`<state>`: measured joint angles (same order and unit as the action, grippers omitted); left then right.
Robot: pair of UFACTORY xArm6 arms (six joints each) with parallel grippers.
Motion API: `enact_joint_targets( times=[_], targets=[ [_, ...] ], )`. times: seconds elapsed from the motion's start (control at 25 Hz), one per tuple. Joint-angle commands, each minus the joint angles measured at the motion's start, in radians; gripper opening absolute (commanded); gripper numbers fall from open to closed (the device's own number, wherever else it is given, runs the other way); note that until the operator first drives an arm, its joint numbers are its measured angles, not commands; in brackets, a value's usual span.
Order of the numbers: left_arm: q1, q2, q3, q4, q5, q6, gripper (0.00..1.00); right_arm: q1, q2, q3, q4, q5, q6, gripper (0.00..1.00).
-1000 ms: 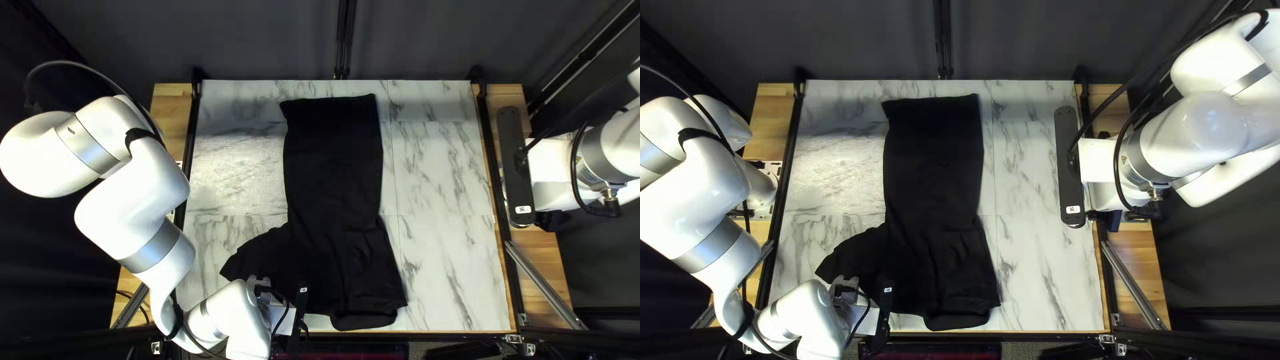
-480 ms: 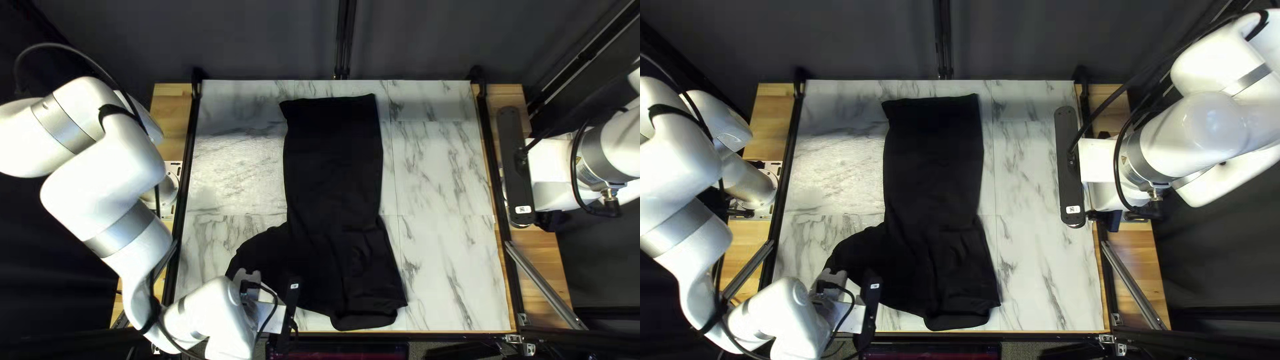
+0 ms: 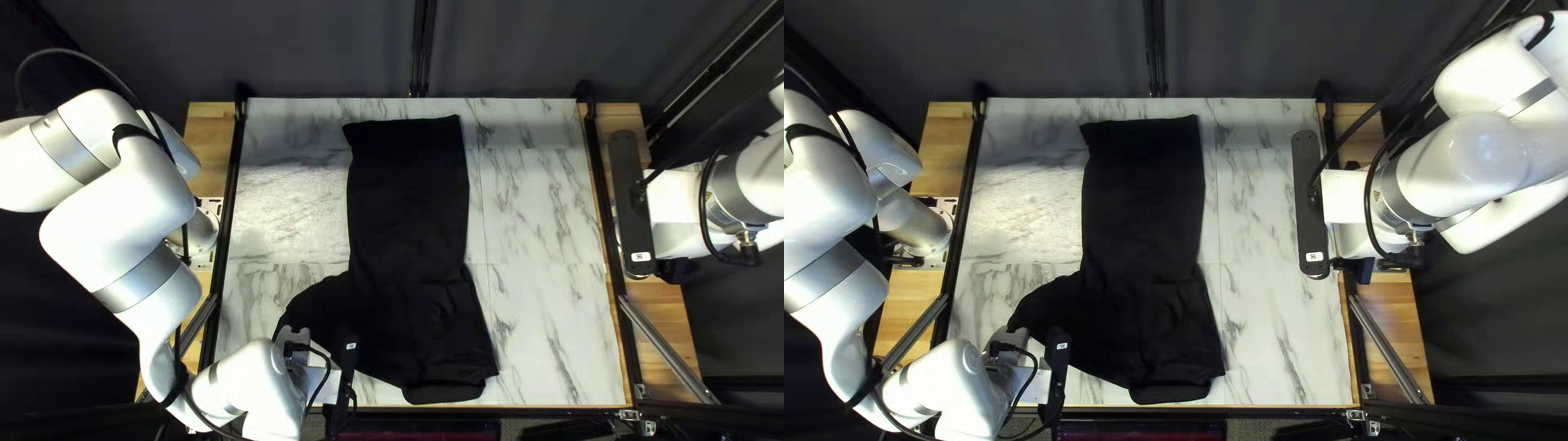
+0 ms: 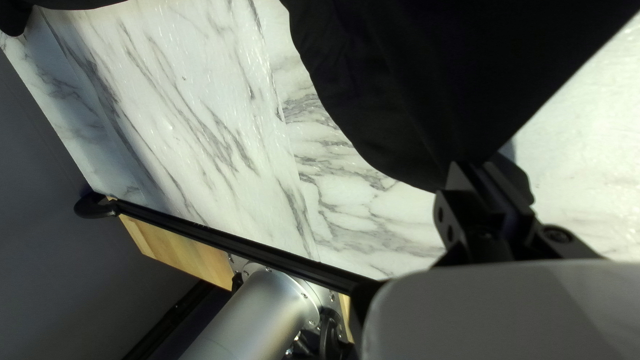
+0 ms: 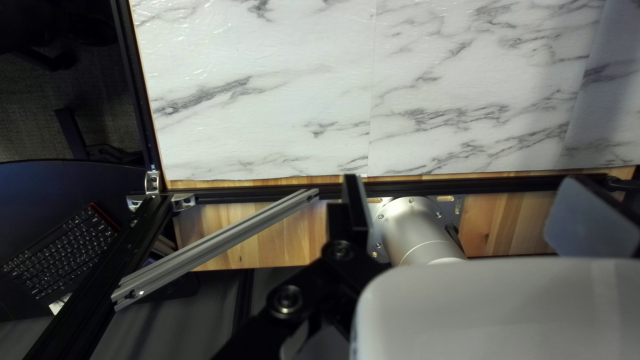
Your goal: Fold t-shirt
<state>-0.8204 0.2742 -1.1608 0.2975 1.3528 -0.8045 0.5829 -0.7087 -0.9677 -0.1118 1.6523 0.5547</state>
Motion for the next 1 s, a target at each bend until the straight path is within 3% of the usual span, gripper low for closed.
enact_joint_targets(
  times=[0.04, 0.6, 0.8, 1.0],
  targets=[
    [0.038, 0.015, -0.036, 0.032, -0.005, 0.065, 0.06, 0.0, 0.0, 0.0, 0.0, 0.0, 0.0, 1.0],
    [0.073, 0.018, -0.157, 0.117, 0.069, 0.205, 0.07, 0.0, 0.0, 0.0, 0.0, 0.0, 0.0, 1.0],
    [0.084, -0.022, -0.161, 0.133, 0.127, 0.244, 0.1, 0.0, 0.0, 0.0, 0.0, 0.0, 0.0, 1.0],
    [0.097, -0.023, -0.223, 0.156, 0.193, 0.302, 0.13, 0.0, 0.0, 0.0, 0.0, 0.0, 0.0, 1.0]
  ],
)
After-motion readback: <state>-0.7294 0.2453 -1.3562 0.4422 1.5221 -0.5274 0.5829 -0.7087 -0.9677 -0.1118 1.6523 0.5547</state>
